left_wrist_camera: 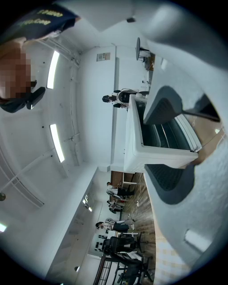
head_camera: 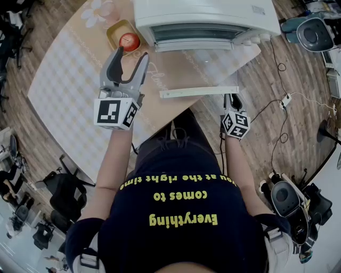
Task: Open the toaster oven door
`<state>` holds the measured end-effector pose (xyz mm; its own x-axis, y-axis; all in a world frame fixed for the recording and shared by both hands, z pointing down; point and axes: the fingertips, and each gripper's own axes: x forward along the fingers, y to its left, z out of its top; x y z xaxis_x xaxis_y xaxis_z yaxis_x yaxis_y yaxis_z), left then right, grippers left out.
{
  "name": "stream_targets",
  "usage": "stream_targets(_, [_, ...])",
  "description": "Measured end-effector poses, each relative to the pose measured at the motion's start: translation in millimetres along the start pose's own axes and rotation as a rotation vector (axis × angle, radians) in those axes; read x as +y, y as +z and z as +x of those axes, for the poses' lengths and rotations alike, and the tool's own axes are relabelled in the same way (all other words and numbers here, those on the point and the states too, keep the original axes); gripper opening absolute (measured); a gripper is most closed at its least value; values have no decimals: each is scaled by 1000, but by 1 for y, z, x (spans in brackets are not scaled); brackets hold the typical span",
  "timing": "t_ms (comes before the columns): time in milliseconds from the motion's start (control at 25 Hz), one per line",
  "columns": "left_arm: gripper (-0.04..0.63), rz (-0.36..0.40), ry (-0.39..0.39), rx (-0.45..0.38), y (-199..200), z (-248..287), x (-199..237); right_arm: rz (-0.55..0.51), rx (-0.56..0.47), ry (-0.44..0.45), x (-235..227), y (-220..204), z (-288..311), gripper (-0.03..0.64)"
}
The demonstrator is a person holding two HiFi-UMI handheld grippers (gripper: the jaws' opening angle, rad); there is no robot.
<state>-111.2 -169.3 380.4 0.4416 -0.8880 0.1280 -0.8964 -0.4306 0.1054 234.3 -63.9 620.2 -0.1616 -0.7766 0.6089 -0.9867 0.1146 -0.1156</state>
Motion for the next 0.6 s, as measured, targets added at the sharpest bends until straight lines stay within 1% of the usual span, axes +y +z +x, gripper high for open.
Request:
stream_targets(360, [276,3,-3,7,-1,0,-1,-17,24,7,1,-2,-5,112])
stream_targets(600, [276,3,-6,11,-2,0,-2,-12,21,11,2,1,-7,115])
